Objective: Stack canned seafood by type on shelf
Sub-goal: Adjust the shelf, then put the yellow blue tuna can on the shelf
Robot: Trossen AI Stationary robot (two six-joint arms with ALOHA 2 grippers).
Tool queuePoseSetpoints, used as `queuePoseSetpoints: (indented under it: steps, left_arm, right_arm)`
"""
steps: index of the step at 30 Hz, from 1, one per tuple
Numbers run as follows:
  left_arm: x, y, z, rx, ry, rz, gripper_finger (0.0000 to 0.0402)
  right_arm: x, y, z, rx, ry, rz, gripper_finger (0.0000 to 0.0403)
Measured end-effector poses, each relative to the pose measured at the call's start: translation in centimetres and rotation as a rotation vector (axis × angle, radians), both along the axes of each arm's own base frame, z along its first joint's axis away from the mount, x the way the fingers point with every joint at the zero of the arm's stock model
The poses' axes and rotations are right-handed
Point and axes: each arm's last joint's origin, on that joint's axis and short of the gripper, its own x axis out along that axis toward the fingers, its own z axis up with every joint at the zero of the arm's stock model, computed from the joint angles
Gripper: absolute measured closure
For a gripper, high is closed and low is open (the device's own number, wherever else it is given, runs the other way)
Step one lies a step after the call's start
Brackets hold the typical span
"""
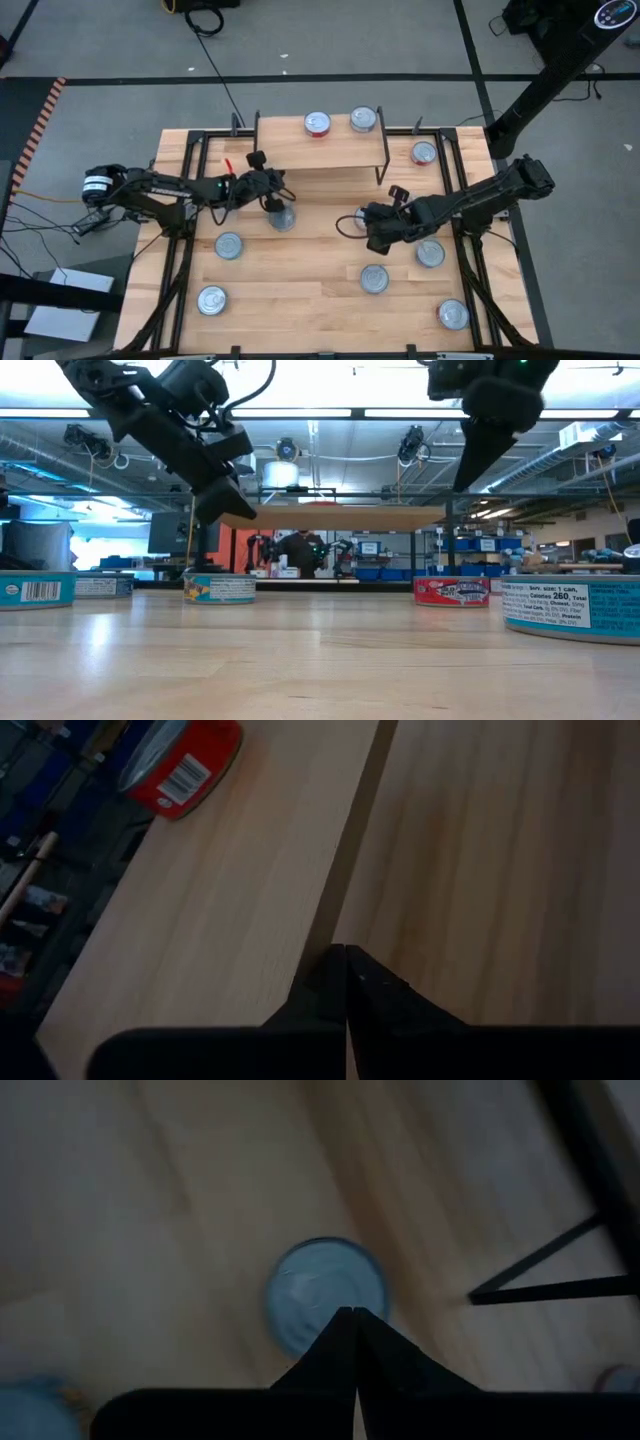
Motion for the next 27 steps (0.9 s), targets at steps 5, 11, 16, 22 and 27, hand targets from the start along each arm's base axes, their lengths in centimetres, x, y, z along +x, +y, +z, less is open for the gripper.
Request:
queuePoseSetpoints:
  steps: [5,11,16,22,27]
  left_arm:
    - [-0.1,1.0,0.0,-0.011,-0.010,0.015,0.0400]
    - [-0.1,1.1,0.1,-0.026,-0.014,-0.008,0.0400]
    - [0.1,-0.3,0.3,-0.041,-0.036,-0.068,0.0400]
    - [0.4,-2.5,0.6,-0.119,-0.082,-0.174,0.0399]
    - [0.8,-5.2,0.6,-0.293,-0.172,-0.359,0.0398]
  right_arm:
    - [0.4,-2.1,0.0,-0.051,0.020,-0.037,0.0392]
    - [0.6,-3.6,0.1,-0.073,0.024,-0.078,0.0392]
    - [0.4,-2.9,0.0,-0.026,0.032,-0.064,0.0392]
    - [-0.5,-1.2,-0.3,0.089,0.069,-0.085,0.0388]
    - [-2.1,0.6,-0.7,0.140,0.141,-0.162,0.0379]
